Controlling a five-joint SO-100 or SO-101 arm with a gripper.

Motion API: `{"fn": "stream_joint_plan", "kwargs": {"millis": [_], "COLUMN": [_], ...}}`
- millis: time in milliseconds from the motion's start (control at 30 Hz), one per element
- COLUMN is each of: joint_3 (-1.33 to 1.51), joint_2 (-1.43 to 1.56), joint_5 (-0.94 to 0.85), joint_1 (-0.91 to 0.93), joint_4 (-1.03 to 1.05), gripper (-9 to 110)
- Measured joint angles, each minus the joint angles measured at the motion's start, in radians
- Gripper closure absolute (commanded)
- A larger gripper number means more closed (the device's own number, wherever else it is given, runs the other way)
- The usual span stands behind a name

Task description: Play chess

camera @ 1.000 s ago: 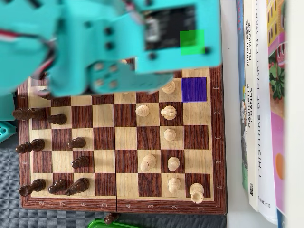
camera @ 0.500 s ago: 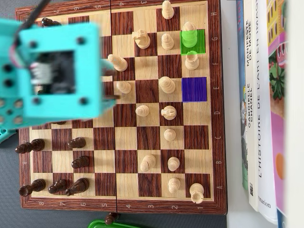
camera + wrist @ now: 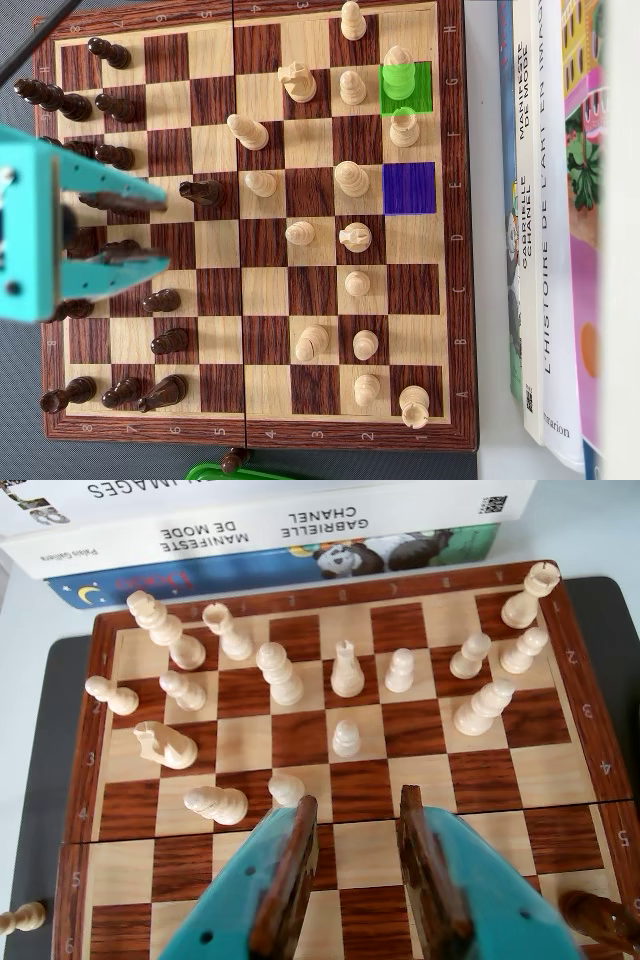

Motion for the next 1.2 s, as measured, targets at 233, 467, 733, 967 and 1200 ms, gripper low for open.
{"fn": "stream_joint_plan", "kwargs": {"millis": [233,467,733,967,1200], "joint_3": [0.143,0.304,0.522,0.673,0.701], "joint_2": [0.150,0.310,0.469,0.603,0.621], "joint_5": [-0.005,-0.005,-0.005,-0.006,-0.006], "joint_1": [0.002,0.018,0.020,0.020,0.018], "joint_4": [0.000,-0.032,-0.249,-0.474,-0.701], "gripper": [89,89,89,89,89]}}
